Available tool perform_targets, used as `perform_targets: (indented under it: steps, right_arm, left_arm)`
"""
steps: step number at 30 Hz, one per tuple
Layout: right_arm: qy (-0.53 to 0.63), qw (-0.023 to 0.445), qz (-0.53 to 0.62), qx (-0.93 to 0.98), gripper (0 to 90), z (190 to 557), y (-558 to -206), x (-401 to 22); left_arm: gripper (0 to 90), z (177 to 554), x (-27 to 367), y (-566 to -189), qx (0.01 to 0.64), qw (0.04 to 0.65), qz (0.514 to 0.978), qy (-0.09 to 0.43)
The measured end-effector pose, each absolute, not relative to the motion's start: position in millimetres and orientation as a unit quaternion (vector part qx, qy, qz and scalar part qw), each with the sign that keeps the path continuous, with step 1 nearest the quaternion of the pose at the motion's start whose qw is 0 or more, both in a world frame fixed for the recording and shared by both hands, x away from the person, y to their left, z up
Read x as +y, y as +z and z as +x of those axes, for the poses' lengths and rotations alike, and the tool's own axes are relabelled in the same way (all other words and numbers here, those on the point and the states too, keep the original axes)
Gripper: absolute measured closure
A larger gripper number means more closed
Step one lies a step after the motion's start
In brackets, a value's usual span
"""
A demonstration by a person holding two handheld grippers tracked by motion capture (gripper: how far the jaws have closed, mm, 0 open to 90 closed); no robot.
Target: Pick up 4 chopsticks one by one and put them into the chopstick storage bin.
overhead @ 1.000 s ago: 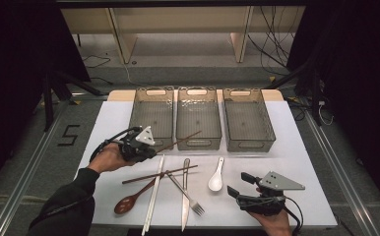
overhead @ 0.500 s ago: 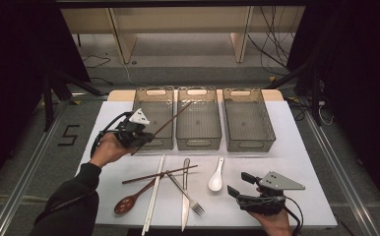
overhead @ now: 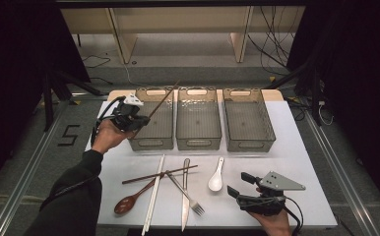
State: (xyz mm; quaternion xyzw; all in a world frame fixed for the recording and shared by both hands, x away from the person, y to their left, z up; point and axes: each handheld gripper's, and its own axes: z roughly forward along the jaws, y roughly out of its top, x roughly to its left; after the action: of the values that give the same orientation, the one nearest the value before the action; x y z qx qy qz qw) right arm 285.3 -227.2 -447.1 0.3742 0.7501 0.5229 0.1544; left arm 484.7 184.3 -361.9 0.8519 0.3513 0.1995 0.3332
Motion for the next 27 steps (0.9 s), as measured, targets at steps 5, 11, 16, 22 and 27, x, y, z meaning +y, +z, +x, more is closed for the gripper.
perform_targets:
  steps: [5, 11, 16, 22, 27]
  right_arm:
    - [0.523, 0.155, 0.374, 0.750, 30.5, 285, -447, -227]
    - [0.523, 0.154, 0.374, 0.750, 30.5, 285, -447, -228]
    - [0.523, 0.154, 0.374, 0.750, 30.5, 285, -447, -227]
    - [0.520, 0.155, 0.374, 0.752, 30.5, 285, -447, -227]
    - [0.520, 0.154, 0.373, 0.753, 30.5, 285, -448, -226]
  left_arm:
    - [83.9, 497, 186, -364, 0.364, 0.333, 0.846, 0.203]
    - [83.9, 506, 189, -367, 0.375, 0.335, 0.840, 0.206]
    - [83.8, 510, 192, -371, 0.384, 0.336, 0.835, 0.207]
    - [83.9, 515, 192, -379, 0.395, 0.327, 0.832, 0.213]
    - [83.8, 517, 193, -383, 0.401, 0.327, 0.829, 0.214]
